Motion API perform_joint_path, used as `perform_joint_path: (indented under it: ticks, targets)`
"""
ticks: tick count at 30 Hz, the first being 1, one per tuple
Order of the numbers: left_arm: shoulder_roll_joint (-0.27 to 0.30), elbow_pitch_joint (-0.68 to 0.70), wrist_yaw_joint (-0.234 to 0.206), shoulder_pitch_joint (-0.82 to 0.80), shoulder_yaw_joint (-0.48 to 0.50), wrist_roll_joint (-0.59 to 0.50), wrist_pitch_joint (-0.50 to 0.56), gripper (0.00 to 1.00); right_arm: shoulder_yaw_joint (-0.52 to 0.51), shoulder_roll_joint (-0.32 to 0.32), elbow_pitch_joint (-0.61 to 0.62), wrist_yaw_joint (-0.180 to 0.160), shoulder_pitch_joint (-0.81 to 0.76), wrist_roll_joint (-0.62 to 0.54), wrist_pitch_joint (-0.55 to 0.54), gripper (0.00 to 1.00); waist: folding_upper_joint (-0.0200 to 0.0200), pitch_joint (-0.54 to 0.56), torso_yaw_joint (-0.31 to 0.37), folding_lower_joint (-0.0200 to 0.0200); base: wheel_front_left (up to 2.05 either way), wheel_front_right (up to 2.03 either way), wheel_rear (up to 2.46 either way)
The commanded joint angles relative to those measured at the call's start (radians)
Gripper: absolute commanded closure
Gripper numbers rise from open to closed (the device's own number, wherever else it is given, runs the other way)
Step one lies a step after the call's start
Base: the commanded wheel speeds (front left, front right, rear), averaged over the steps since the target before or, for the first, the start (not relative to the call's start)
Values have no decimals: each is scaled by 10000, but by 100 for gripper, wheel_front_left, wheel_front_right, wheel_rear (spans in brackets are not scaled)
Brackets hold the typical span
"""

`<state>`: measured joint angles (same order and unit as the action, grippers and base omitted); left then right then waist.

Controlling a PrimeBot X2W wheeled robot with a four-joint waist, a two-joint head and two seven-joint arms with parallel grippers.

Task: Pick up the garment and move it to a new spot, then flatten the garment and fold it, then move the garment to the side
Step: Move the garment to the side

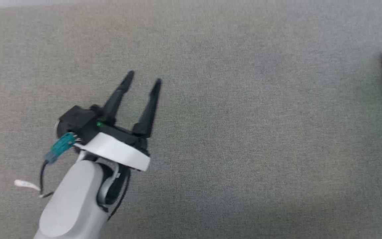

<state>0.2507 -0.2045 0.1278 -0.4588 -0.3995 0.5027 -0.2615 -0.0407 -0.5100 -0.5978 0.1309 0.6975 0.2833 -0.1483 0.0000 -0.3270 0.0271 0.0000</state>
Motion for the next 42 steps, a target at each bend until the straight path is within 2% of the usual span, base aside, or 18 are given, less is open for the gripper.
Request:
perform_joint_path:
  ticks: [1, 9, 13, 20, 28, 42]
  targets:
    - [-1, -1, 38, 168, 172, -76, -44, 0, 92, 99, 181, -4, -199, 119, 220, 0, 0, 137, -16, 0, 0, 0, 0]
    - [-280, -281, 38, 920, 2078, -889, -44, 0, 775, 692, 1260, -4, -1345, 421, 1889, 0, 0, 701, -75, 0, 0, 0, 0]
    - [-638, -188, 38, 1300, 3089, -1369, -44, 0, 844, 946, 1581, -4, -1955, 555, 2696, 0, 0, 976, -77, 0, 0, 0, 0]
    - [-989, 373, 38, 2106, 4188, -2000, -44, 0, 910, 1336, 2083, -4, -2985, 430, 3831, 0, 0, 1373, -23, 0, 0, 0, 0]
    - [-1069, 890, 38, 2888, 4654, -2113, -44, 0, 569, 1941, 2719, -4, -4148, 26, 4127, 0, 0, 1690, 51, 0, 0, 0, 0]
    - [-1231, 1271, 39, 4365, 5302, -2193, -44, 0, -505, 2790, 4556, -4, -6099, -462, 4137, 0, 0, 2182, 71, 0, 0, 0, 0]
